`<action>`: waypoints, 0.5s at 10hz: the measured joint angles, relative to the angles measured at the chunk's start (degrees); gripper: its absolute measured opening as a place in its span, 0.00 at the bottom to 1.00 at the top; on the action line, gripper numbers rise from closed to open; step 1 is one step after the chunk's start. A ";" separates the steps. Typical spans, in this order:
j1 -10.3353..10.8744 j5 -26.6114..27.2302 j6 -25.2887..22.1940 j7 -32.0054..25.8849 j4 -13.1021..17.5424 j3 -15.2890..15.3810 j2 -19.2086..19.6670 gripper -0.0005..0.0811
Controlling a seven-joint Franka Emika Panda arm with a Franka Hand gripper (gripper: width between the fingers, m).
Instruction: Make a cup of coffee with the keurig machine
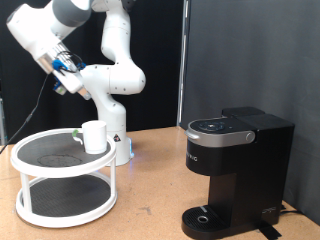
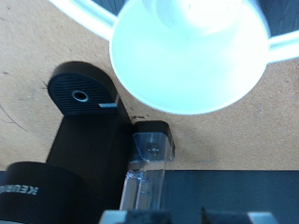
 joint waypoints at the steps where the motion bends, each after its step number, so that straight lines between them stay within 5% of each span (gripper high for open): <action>1: -0.61 -0.52 -0.58 -0.35 0.42 -0.91 -0.13 0.01; 5: -1.12 -2.13 -2.10 -2.27 1.51 -3.46 -0.10 0.01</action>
